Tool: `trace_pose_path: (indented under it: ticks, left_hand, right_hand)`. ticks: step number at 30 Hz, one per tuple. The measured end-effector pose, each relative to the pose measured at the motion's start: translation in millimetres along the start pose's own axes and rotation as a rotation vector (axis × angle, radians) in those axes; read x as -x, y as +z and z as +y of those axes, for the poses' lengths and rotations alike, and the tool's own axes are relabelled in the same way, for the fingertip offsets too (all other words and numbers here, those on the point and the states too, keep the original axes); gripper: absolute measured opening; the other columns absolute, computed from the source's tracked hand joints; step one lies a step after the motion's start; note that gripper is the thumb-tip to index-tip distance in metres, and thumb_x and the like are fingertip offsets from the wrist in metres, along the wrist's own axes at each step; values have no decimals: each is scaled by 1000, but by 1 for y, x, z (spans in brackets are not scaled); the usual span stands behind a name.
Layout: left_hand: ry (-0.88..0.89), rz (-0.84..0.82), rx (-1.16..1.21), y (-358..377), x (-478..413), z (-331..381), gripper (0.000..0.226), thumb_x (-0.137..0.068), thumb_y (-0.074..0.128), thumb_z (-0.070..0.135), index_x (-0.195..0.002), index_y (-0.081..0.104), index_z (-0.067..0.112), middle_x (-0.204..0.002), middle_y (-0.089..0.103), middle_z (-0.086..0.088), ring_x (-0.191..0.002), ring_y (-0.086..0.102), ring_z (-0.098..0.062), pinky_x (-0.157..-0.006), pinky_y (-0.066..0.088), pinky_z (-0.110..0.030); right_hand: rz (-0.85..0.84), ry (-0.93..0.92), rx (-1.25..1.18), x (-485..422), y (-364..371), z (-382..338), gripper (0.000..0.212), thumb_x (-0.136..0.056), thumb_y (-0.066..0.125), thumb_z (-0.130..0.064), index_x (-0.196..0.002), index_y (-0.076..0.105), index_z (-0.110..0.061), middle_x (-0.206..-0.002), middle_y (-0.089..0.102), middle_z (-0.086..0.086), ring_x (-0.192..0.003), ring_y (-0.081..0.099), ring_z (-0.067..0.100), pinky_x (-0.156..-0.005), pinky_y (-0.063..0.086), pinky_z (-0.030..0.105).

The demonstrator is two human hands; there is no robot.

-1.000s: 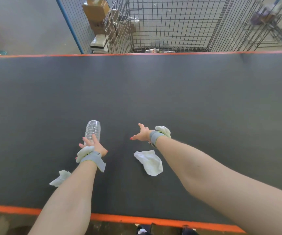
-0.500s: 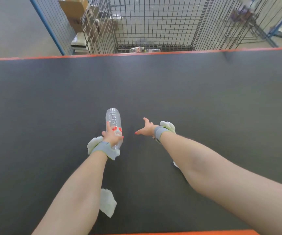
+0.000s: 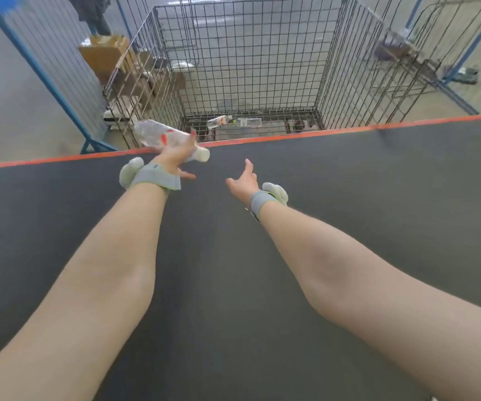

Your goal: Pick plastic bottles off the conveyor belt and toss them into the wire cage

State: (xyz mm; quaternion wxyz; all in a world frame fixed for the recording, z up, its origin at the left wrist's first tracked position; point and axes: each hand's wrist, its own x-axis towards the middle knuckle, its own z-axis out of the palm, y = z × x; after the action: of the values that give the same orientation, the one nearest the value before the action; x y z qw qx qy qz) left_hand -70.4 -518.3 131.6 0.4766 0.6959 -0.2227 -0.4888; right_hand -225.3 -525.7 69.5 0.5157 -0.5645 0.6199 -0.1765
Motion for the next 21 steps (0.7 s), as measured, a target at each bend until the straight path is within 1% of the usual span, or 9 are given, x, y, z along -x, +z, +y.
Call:
trace_pose_path:
  ticks: [1,2,4,6,8,10,13,16,21]
  left_hand:
    - [-3,21,-5,6,-8,8,109,-84,66,48,-152,-12,15,-161,2,-3,-144,19,-28,-99,41,-63]
    - [-11,46,-15,10,-13,7,117,-82,68,48,-149,-23,17,-161,-2,0,-146,17,-27,-101,38,-64]
    - [-34,99,-96,14,-10,-11,121,-83,69,46,-146,-32,21,-161,1,0,-145,22,-27,-106,36,-59]
    - [-78,114,-232,14,-2,-40,118,-85,66,48,-146,-31,20,-161,3,-3,-144,25,-27,-111,32,-54]
    - [-136,93,-372,9,13,-65,116,-86,63,52,-147,-29,18,-161,2,-6,-146,21,-29,-115,27,-51]
    - [-157,76,-484,1,36,-83,113,-87,60,53,-148,-27,18,-161,4,-10,-146,19,-32,-116,25,-49]
    - [-138,77,-641,-15,82,-103,109,-87,60,53,-150,-23,21,-161,2,-13,-146,17,-34,-118,20,-46]
    - [-118,88,-823,-29,122,-118,107,-86,59,55,-151,-19,21,-160,2,-14,-146,17,-34,-118,18,-46]
    - [-105,69,-948,-51,177,-148,104,-87,59,55,-152,-16,23,-161,-6,-12,-149,5,-32,-120,11,-46]
  right_hand:
    - [2,-16,-12,-7,0,-9,76,-97,50,-22,-155,1,-24,-153,21,14,-134,38,33,-105,33,35]
    - [-6,-34,-3,-11,1,-15,75,-97,50,-21,-155,1,-24,-152,21,15,-133,39,33,-104,34,35]
    - [-33,-41,21,-10,6,-19,77,-97,51,-20,-154,1,-24,-152,21,15,-134,38,33,-105,33,36]
    - [-70,-18,70,-2,12,-11,79,-97,53,-22,-154,-1,-25,-152,21,15,-137,36,33,-109,30,38]
    - [-99,21,160,14,17,1,83,-95,56,-26,-154,-3,-27,-153,20,15,-139,32,34,-114,28,42]
    - [-116,52,236,34,22,9,86,-94,57,-31,-154,-4,-29,-154,18,14,-140,30,35,-115,27,46]
    - [-143,51,306,74,25,16,88,-93,58,-35,-154,-5,-31,-156,14,13,-142,27,35,-116,25,48]
    - [-160,41,364,110,26,21,90,-91,59,-37,-154,-5,-32,-158,9,11,-144,23,36,-117,23,48]
    - [-163,15,483,158,27,38,88,-90,58,-42,-155,-2,-31,-156,14,12,-142,26,36,-116,24,47]
